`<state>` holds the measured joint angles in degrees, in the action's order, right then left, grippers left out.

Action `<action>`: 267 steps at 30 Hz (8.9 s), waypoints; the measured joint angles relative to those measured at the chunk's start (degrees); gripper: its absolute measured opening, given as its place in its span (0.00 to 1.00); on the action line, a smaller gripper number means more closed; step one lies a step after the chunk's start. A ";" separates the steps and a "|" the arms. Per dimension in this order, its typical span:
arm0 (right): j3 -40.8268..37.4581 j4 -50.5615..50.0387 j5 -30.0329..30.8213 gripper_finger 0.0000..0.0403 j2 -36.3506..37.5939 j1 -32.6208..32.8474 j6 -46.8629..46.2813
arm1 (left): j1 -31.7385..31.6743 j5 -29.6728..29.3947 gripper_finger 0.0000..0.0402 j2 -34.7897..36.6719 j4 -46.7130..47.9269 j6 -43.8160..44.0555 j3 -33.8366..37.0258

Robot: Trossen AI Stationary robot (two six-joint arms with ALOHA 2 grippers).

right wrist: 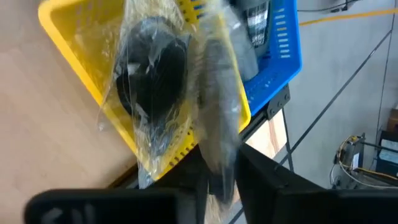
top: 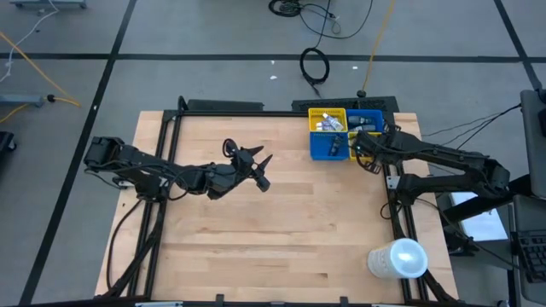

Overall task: Pick & Place Travel size toiletries
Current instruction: Put the black hairbrush into the right yellow basket, then put the blue shave cream into the bottom blue basket

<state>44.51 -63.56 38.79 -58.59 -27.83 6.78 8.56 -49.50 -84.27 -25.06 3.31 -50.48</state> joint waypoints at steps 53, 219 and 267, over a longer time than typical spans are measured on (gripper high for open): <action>-0.07 28.65 -13.26 0.73 0.02 5.79 0.35 | -21.13 28.82 0.45 12.59 64.92 47.73 0.02; -0.07 65.83 -40.61 0.73 0.00 15.95 -7.59 | -17.21 54.49 0.19 -1.36 -18.42 19.86 10.51; -6.23 98.00 -50.66 0.28 -9.92 17.03 -12.40 | -12.48 48.11 0.19 -16.92 -18.88 -0.22 -7.58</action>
<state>38.28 34.44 -11.88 -68.51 -10.81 -5.63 -3.93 -1.39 -101.19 -43.94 3.09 -58.06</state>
